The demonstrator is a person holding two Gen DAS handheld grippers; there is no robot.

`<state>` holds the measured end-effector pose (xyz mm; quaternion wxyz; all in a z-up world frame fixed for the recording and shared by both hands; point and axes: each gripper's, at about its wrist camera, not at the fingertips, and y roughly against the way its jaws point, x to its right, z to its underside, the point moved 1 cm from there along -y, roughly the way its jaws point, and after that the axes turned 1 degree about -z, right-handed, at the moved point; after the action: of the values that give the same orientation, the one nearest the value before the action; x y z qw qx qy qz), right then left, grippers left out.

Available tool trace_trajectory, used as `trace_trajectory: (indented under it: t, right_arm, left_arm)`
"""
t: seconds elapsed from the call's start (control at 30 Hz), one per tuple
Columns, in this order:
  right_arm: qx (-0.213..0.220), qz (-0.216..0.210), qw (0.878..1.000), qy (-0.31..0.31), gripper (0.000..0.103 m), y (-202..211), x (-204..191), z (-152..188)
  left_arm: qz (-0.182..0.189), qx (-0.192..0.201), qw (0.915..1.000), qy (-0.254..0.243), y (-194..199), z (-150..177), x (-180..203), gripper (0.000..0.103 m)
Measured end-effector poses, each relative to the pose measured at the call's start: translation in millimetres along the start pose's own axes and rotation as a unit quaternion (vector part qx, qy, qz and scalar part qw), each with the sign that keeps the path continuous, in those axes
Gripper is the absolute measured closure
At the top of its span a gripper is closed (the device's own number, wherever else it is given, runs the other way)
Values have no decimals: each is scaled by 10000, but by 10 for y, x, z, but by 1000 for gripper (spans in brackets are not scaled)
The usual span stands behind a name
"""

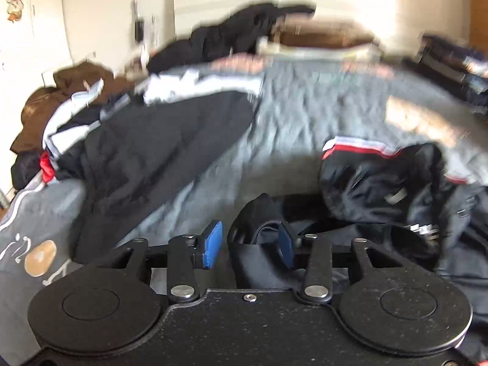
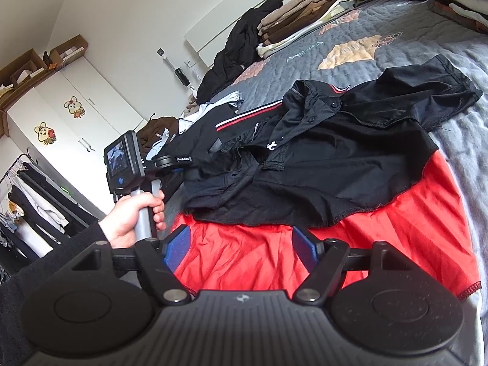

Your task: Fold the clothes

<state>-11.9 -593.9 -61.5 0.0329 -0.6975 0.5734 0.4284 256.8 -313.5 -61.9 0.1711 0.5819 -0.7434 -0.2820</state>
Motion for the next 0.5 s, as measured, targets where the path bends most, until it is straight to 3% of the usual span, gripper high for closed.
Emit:
trace_trajectory:
  t: [0.13,0.17,0.23,0.37,0.5]
  right_arm:
    - [24,-3,10000,12,30,12,-14,-8]
    - [37,-11,10000,24,30,22,-25,-13]
    - [63,-29,10000,49,30,40,-47,-21]
    - [128,-73,9998,119,31,95,-104,-43]
    - [219,-100,9995,180,30,142,-172,-98]
  left_arm:
    - [299,301,9990,104,595,189,-146,50]
    - [365,295,9989,79,740,255,-169,43]
    - [352,180,9986,-345,933,414,-149,36]
    - [264,-56,9913,-1285,1293,835,-46,36]
    - [218,-447,9894,-1367,1514,1290,-83,36]
